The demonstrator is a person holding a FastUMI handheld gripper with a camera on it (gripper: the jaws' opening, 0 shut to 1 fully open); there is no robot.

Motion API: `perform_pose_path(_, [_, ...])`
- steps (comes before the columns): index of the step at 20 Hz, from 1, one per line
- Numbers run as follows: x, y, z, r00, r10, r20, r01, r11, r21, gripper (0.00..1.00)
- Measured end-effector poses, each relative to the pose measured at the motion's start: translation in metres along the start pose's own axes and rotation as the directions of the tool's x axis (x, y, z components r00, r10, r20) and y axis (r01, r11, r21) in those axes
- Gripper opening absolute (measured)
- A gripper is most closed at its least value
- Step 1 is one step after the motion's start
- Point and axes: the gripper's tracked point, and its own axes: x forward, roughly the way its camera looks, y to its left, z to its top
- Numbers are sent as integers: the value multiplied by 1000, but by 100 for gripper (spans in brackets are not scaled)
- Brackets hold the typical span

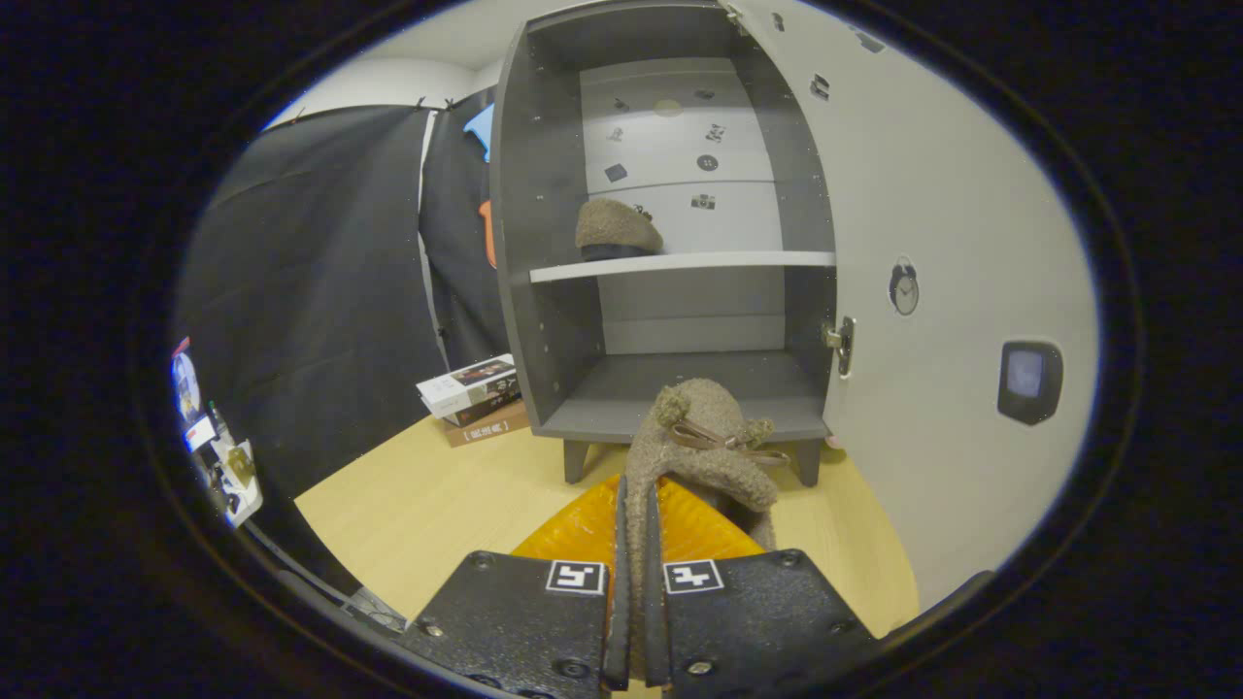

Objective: Open the shoe cabinet door, grab the shoes and put them into the shoe cabinet, then close the shoe cabinet door.

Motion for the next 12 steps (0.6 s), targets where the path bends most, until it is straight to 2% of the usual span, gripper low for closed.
perform_pose_path(8, [-11, 7, 118, 994, 0, 109, 10, 996, -91, 9])
perform_pose_path(12, [1, 6, 195, 984, -47, 173, 76, 983, -168, 9])
